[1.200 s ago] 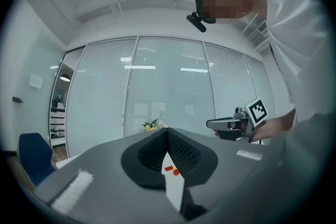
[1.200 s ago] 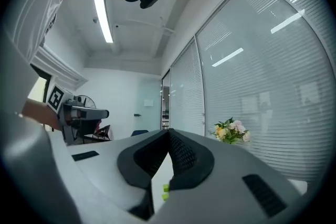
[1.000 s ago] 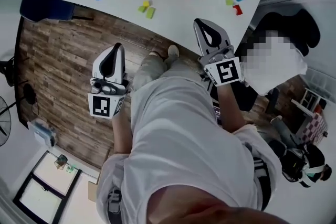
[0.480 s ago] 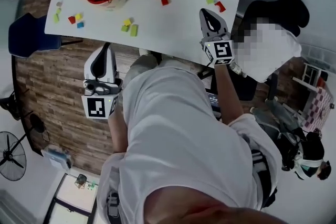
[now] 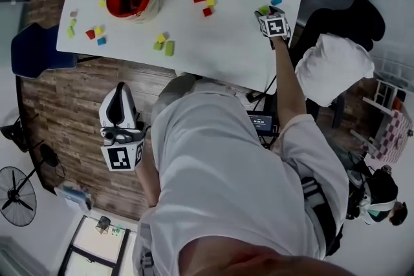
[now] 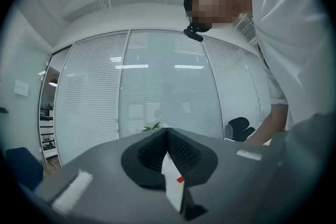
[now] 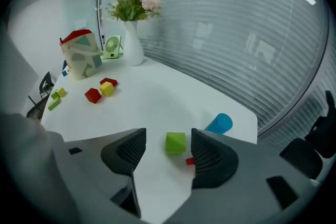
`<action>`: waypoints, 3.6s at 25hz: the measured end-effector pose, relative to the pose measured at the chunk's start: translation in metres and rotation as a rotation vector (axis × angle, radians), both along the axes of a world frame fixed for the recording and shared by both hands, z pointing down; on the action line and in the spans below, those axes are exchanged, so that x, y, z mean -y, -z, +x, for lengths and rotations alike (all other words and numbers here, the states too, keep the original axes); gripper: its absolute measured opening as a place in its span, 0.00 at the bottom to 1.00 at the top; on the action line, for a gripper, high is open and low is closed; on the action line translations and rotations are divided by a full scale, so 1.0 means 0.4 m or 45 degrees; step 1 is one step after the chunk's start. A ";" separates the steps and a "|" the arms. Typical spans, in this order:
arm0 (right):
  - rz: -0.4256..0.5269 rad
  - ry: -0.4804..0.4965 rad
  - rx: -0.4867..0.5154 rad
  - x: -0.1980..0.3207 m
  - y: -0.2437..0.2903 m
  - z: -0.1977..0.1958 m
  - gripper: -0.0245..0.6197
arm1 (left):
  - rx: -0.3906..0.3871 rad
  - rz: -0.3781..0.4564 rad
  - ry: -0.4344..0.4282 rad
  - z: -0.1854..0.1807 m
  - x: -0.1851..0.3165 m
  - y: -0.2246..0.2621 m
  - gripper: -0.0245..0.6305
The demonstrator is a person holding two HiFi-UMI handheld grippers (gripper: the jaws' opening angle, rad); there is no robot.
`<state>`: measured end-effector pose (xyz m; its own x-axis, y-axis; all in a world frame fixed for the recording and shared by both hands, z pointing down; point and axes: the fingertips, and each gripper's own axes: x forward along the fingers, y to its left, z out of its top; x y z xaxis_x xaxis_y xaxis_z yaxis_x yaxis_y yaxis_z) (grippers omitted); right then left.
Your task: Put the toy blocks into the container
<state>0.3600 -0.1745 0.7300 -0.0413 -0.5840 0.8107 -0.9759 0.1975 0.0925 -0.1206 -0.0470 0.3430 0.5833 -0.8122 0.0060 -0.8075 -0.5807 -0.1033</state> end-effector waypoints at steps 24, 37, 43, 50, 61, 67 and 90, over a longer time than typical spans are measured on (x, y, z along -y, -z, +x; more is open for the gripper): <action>0.680 0.450 0.459 0.089 0.427 -0.495 0.27 | -0.097 0.026 0.034 -0.024 0.057 0.024 0.03; 0.900 1.245 -0.048 0.256 0.677 -0.973 0.27 | -0.141 0.058 0.190 -0.111 0.020 0.036 0.03; 0.474 1.647 -0.533 0.372 0.442 -1.157 0.27 | -0.147 0.050 0.292 -0.161 -0.008 0.021 0.03; 0.130 1.738 -0.572 0.387 0.329 -1.246 0.37 | -0.152 0.063 0.305 -0.167 -0.024 0.027 0.03; 0.725 1.060 0.500 0.269 0.653 -1.077 0.54 | -0.121 0.068 0.107 -0.077 0.004 0.025 0.03; 0.968 0.606 0.582 0.159 0.740 -0.755 0.57 | -0.105 0.067 -0.042 0.017 0.032 0.029 0.03; -0.019 -0.160 0.100 -0.100 -0.074 0.143 0.28 | -0.027 0.028 -0.102 0.100 0.036 0.011 0.03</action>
